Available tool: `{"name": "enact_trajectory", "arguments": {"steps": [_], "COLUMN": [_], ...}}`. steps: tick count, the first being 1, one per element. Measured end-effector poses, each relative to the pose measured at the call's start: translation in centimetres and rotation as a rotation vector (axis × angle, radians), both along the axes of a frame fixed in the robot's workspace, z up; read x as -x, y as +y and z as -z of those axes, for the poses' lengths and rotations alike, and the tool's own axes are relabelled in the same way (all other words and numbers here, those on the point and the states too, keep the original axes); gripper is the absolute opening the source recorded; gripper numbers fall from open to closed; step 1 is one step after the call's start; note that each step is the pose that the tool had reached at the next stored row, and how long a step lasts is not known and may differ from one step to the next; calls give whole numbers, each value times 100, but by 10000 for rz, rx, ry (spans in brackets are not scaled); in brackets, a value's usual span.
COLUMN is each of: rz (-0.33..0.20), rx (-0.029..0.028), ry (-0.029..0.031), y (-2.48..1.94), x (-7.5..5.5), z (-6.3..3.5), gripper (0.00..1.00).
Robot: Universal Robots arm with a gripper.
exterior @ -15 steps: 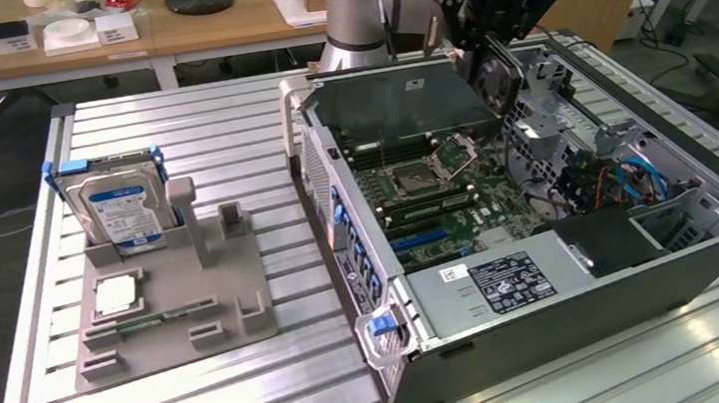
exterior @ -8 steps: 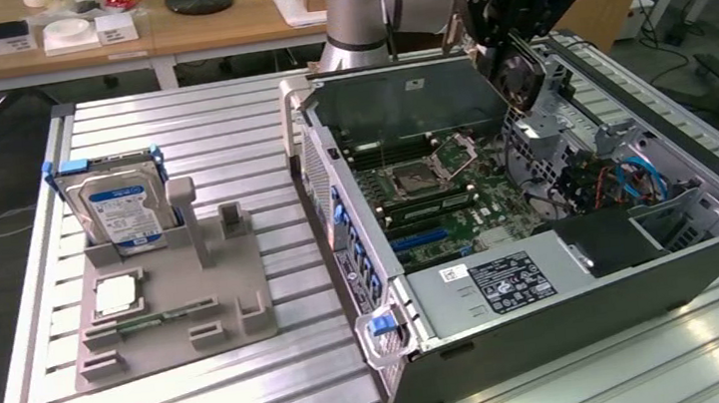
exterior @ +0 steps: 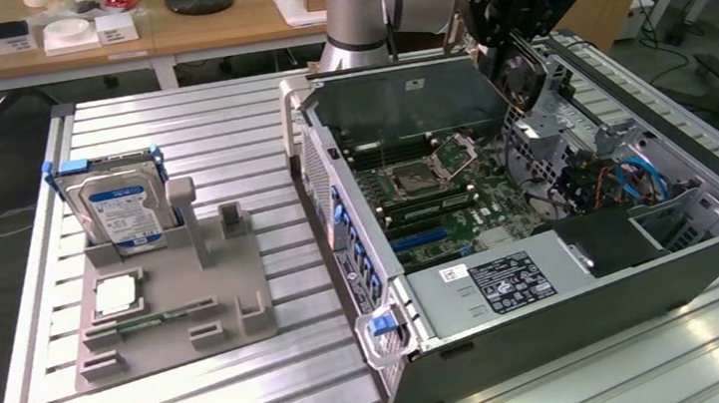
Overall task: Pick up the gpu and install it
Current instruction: 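Pick up the gpu and move the gpu toward the slot, then insert the gpu into the slot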
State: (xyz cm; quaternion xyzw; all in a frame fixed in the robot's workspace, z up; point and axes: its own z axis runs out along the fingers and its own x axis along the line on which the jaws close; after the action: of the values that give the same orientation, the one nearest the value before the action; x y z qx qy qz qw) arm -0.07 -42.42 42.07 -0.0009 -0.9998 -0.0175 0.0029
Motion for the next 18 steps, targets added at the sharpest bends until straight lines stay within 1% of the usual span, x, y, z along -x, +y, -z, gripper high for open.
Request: {"name": "enact_trajectory", "arguments": {"steps": [8,10,18], "rz": [-7,-78,-848], "rx": [0,0,0], "ry": [0,0,0], "y": [0,0,-1], "x": [0,0,-1], "z": [0,0,0], "gripper": [28,28,28]}}
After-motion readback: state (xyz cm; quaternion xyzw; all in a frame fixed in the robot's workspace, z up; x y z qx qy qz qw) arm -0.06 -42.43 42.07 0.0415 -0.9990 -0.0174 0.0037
